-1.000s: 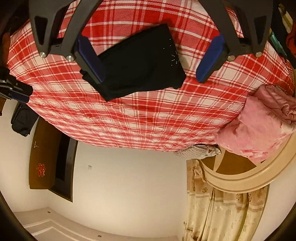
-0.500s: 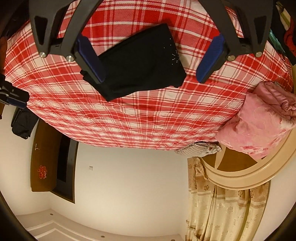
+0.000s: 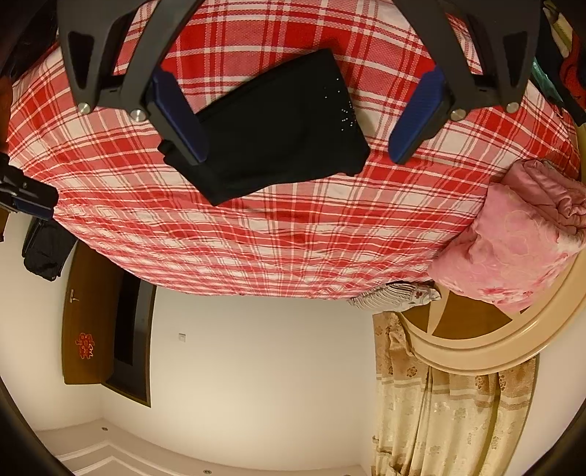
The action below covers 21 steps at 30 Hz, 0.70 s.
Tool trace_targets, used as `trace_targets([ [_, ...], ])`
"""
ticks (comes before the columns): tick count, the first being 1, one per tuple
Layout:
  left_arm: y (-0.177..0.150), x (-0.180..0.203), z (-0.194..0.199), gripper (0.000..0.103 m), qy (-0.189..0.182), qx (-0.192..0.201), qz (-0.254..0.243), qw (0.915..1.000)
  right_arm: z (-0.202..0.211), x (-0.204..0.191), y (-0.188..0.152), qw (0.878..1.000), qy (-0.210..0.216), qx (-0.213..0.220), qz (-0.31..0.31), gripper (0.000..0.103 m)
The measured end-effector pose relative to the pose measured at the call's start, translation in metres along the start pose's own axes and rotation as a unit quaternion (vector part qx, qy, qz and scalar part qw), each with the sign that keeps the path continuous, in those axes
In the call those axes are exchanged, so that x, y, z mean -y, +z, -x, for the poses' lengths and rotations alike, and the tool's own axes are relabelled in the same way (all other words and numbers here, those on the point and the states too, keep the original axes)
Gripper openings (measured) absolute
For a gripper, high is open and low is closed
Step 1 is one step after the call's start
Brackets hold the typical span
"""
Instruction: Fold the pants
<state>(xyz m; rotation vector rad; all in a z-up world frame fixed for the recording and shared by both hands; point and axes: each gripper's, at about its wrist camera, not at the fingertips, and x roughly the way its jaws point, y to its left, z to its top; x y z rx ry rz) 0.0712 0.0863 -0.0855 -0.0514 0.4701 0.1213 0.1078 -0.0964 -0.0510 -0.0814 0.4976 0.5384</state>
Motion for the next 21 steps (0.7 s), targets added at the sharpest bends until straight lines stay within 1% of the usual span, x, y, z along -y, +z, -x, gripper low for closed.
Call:
trace_targets([
  [5, 0.0018, 0.0006, 0.0018, 0.103, 0.009, 0.001, -0.004, 1.0, 0.001, 0.001, 0.0004, 1.0, -0.002, 0.003, 0.002, 0.069],
  [8, 0.0033, 0.0018, 0.0018, 0.103, 0.001, 0.0, -0.008, 1.0, 0.0013, 0.0024, 0.0003, 1.0, -0.005, 0.004, 0.003, 0.069],
  [10, 0.004, 0.0034, 0.005, 0.103, 0.01, 0.01, -0.012, 0.9998, 0.0024, 0.0022, 0.0001, 1.0, -0.007, 0.006, 0.005, 0.069],
  [12, 0.0057, 0.0047, 0.0075, 0.103, 0.008, 0.014, -0.015, 0.9998, 0.0033, 0.0015, 0.0002, 1.0, -0.008, 0.007, 0.008, 0.069],
  [21, 0.0064, 0.0061, 0.0068, 0.103, 0.012, 0.012, -0.012, 0.9998, 0.0018, -0.0049, -0.0016, 1.0, -0.01, 0.004, 0.024, 0.069],
])
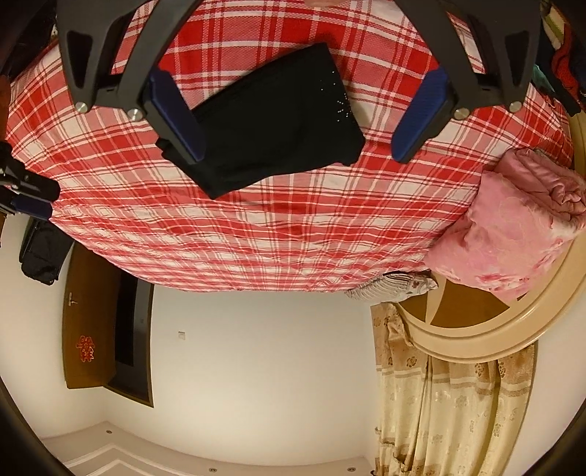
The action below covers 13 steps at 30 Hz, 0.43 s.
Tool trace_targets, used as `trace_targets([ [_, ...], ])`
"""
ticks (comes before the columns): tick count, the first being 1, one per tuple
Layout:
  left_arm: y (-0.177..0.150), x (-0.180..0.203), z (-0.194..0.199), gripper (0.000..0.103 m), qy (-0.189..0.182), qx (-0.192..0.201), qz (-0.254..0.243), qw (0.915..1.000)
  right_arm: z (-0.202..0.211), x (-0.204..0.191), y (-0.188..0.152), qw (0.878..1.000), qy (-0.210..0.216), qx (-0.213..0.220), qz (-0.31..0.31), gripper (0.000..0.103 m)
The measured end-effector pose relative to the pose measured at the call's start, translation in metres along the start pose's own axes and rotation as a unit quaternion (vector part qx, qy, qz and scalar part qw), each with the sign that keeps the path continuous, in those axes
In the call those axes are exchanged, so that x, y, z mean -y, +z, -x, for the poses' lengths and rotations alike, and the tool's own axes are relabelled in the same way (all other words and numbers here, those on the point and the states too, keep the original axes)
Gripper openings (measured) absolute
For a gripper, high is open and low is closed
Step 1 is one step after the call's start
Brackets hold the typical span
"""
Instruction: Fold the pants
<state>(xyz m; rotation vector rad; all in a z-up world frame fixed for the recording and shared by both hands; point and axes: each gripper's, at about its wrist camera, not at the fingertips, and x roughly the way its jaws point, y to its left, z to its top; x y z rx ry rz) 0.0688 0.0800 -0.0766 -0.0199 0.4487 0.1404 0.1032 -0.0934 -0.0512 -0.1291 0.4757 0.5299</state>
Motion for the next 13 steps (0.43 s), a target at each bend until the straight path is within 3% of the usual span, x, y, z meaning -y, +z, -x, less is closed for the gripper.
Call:
trace_targets([
  [13, -0.0017, 0.0006, -0.0032, 0.103, 0.005, -0.006, -0.007, 0.9999, -0.0037, -0.0023, -0.0019, 1.0, 0.002, -0.005, 0.003, 0.069],
])
